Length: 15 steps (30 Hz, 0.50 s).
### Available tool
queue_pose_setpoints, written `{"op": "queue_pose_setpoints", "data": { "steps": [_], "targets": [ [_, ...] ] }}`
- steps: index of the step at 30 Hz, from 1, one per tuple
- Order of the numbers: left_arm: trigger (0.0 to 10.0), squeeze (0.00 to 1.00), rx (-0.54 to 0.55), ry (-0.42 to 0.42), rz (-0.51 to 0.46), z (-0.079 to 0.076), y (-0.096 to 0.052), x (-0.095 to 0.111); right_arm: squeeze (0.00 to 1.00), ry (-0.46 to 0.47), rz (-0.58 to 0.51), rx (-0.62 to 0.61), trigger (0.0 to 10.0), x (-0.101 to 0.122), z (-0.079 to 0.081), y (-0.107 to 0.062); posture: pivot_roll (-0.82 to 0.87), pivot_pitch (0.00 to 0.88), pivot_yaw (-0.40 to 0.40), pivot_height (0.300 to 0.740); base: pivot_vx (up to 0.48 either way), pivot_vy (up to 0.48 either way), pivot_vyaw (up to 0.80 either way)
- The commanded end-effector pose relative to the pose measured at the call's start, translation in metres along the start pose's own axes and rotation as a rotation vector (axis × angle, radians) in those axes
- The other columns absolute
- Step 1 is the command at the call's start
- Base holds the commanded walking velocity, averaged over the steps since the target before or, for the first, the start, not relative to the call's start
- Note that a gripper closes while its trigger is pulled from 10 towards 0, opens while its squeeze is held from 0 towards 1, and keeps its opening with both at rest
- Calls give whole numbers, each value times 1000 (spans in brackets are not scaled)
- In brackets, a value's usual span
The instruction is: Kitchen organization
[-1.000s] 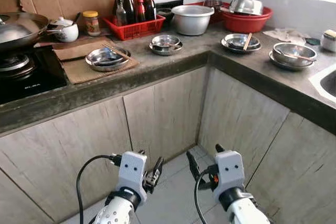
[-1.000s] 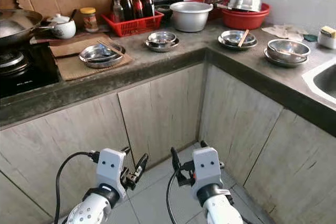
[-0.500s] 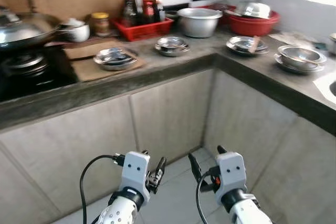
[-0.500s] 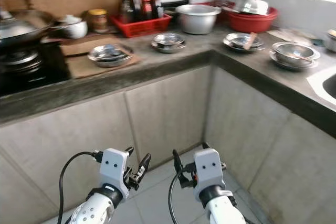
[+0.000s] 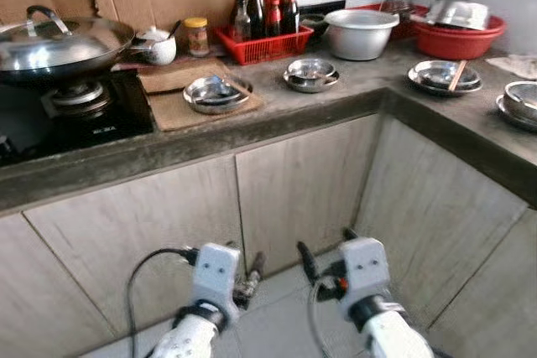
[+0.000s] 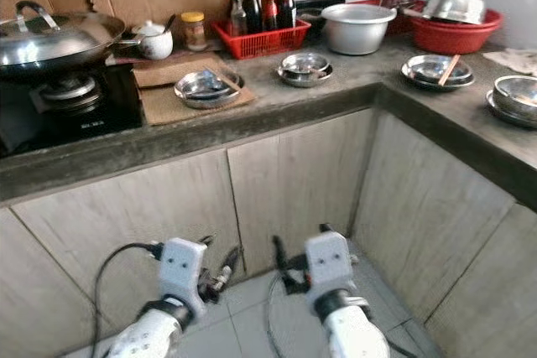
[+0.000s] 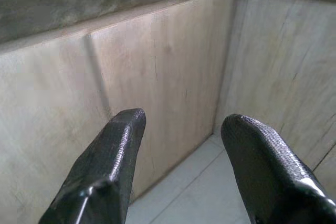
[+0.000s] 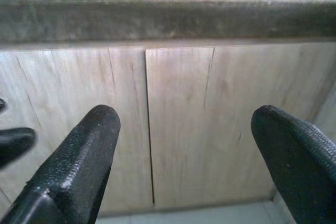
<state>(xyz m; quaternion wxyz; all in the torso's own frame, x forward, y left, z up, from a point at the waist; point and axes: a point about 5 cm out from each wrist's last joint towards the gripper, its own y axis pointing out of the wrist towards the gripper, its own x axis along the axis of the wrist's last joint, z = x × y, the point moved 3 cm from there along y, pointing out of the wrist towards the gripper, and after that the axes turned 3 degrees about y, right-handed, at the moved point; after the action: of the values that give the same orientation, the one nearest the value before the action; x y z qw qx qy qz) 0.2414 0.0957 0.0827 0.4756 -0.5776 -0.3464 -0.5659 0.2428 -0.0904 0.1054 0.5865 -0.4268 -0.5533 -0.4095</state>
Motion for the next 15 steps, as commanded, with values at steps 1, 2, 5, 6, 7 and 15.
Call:
{"op": "queue_pose_setpoints", "data": {
  "steps": [1, 2, 5, 6, 7, 15],
  "targets": [
    [10000, 0, -36, -7, -19, -9, 2, 5, 0, -7, 14, -20, 10000, -3, -8, -2, 29, 0, -26, 740, 307, 0, 0],
    [10000, 0, -39, -7, -19, -10, 2, 4, 0, -4, 13, -19, 10000, -3, -8, -2, 28, 0, -28, 740, 300, 0, 0],
    [10000, 0, -46, -4, -19, -10, 2, 4, 0, -3, 6, -15, 10000, -1, -7, -1, 27, 0, -25, 740, 303, 0, 0],
    [10000, 0, -47, -4, -19, -10, 3, 4, 0, -4, 6, -15, 10000, -1, -7, -1, 27, 0, -25, 740, 304, 0, 0],
    [10000, 0, -48, -4, -19, -10, 3, 4, 0, -2, 5, -16, 10000, -1, -7, -1, 27, 0, -25, 740, 304, 0, 0],
    [10000, 0, -51, 0, -22, -11, 4, 5, 0, -2, 2, -16, 10000, -1, -7, 1, 30, 0, -26, 740, 307, 0, 0]
  ]
}}
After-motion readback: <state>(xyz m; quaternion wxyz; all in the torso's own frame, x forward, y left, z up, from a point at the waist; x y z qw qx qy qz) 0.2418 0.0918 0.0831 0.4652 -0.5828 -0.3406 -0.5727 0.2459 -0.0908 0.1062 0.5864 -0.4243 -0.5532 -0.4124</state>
